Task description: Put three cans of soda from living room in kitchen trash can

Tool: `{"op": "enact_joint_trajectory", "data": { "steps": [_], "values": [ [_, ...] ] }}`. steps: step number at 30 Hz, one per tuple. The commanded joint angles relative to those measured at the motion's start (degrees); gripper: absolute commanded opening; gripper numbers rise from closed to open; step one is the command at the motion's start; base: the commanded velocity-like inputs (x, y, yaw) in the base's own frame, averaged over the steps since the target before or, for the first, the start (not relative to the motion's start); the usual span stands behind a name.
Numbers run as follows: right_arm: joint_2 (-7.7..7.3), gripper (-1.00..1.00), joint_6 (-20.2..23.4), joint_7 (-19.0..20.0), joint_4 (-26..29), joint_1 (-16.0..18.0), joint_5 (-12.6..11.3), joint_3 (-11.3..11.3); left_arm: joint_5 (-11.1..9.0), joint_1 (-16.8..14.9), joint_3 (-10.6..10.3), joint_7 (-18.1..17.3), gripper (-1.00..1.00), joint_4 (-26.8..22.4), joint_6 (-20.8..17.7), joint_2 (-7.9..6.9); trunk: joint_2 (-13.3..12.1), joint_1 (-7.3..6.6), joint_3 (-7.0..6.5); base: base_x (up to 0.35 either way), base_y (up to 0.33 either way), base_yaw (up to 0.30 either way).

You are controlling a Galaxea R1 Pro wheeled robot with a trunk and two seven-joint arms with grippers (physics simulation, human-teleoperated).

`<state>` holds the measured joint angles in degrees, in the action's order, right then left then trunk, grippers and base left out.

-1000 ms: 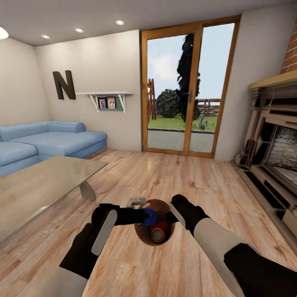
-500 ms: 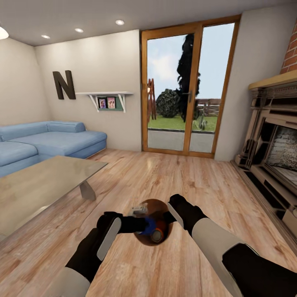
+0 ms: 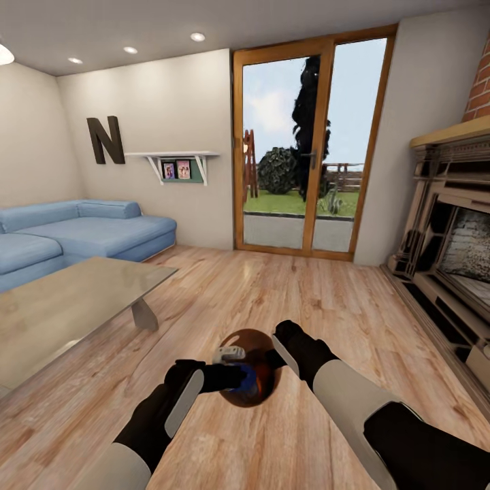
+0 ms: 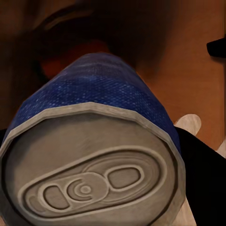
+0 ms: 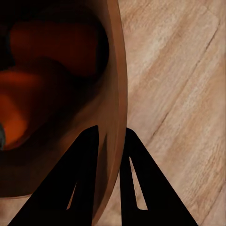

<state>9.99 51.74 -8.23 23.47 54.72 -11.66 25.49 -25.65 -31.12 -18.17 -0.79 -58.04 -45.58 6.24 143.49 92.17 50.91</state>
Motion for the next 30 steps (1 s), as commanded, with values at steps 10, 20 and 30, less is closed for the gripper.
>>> {"op": "enact_joint_trajectory", "data": {
  "steps": [10, 20, 30],
  "values": [
    [0.01, -1.0, 0.2, 0.14, 0.04, -0.38, 0.0, 0.19, 0.12, -0.07, -0.34, 0.0, -1.0, 4.23, 3.52, -0.15, 0.01, -0.01, -0.01, 0.0, 0.0, 0.0],
    [0.01, -1.0, 0.21, 0.16, 0.08, -0.64, -0.03, 0.26, 0.12, -0.08, -0.43, 0.0, -1.0, 7.84, 6.46, 0.05, 0.01, -0.01, -0.01, 0.0, 0.0, 0.0],
    [0.01, -1.0, 0.21, 0.21, 0.08, -0.67, -0.02, 0.26, 0.03, -0.08, -0.77, 0.0, -1.0, 9.23, 7.63, 0.17, 0.01, -0.01, -0.01, 0.0, 0.0, 0.0]
  ]
}}
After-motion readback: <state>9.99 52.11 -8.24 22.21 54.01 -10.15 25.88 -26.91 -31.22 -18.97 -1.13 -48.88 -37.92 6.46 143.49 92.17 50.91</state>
